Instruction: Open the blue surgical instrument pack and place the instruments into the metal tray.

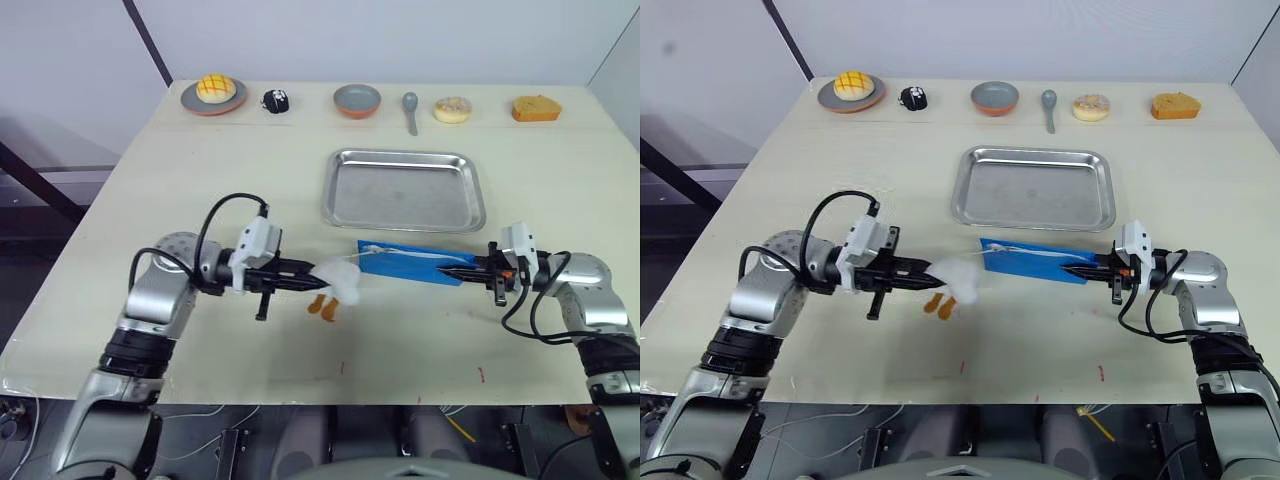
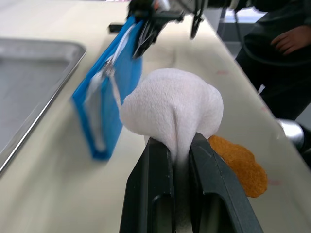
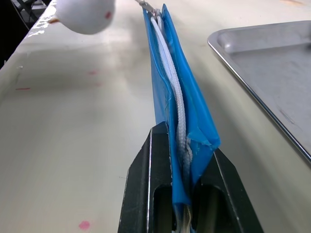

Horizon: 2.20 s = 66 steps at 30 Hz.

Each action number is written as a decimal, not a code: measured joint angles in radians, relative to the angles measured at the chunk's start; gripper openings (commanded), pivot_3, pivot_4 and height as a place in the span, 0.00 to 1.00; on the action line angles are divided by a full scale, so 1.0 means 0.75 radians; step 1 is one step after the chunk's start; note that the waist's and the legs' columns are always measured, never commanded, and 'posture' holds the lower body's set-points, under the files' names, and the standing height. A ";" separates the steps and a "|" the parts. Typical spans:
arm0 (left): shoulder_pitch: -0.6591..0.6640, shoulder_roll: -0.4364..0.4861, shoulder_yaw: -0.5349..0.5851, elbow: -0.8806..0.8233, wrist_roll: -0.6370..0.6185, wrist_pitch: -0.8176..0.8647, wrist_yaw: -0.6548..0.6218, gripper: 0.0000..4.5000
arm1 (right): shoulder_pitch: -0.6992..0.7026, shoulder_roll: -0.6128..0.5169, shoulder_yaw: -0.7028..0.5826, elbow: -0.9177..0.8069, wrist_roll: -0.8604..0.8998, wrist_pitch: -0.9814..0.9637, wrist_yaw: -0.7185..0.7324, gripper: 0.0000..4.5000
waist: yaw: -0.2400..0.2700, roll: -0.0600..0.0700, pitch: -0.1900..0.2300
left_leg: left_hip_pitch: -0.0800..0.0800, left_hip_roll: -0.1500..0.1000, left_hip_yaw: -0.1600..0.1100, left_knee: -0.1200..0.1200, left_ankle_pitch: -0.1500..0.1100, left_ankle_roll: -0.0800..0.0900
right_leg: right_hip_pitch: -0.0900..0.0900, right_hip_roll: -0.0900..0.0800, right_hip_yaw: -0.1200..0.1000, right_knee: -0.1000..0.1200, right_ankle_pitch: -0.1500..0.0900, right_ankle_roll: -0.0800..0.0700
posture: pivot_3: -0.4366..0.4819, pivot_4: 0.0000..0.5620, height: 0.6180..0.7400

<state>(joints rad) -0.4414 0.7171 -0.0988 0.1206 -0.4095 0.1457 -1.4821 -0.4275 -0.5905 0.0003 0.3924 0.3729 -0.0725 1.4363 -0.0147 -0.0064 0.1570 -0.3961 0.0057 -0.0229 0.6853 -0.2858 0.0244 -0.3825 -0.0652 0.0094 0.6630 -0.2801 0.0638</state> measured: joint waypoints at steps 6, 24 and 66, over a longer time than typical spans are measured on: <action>-0.004 0.046 0.016 0.109 0.038 -0.041 -0.010 0.01 | 0.006 -0.001 -0.004 -0.002 0.010 0.002 0.009 0.00 | 0.000 0.000 0.000 | 0.000 0.000 0.000 0.000 0.000 0.000 | 0.000 0.000 0.000 0.000 0.000 0.000 | 0.48 0.27 1.00; 0.024 -0.008 -0.030 0.192 0.116 -0.102 -0.021 0.01 | 0.095 -0.008 -0.055 -0.369 0.224 0.307 -0.068 0.00 | 0.002 0.003 0.002 | -0.002 0.000 0.001 0.000 -0.002 0.003 | -0.003 0.000 0.001 0.001 0.000 0.000 | 0.48 0.27 1.00; -0.060 -0.015 -0.077 0.401 0.209 -0.250 -0.069 0.01 | 0.102 0.011 -0.107 -0.428 0.226 0.296 -0.108 0.00 | -0.012 0.018 -0.007 | 0.002 -0.003 -0.002 -0.001 -0.004 0.006 | 0.001 0.004 0.004 0.001 0.000 0.000 | 0.48 0.27 1.00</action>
<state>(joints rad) -0.4866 0.7060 -0.1569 0.4213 -0.2525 -0.0417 -1.5340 -0.3513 -0.5820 -0.0796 0.0711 0.5420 0.1496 1.3551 -0.0238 0.0071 0.1517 -0.3944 0.0035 -0.0246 0.6845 -0.2886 0.0293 -0.3818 -0.0624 0.0121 0.6639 -0.2803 0.0637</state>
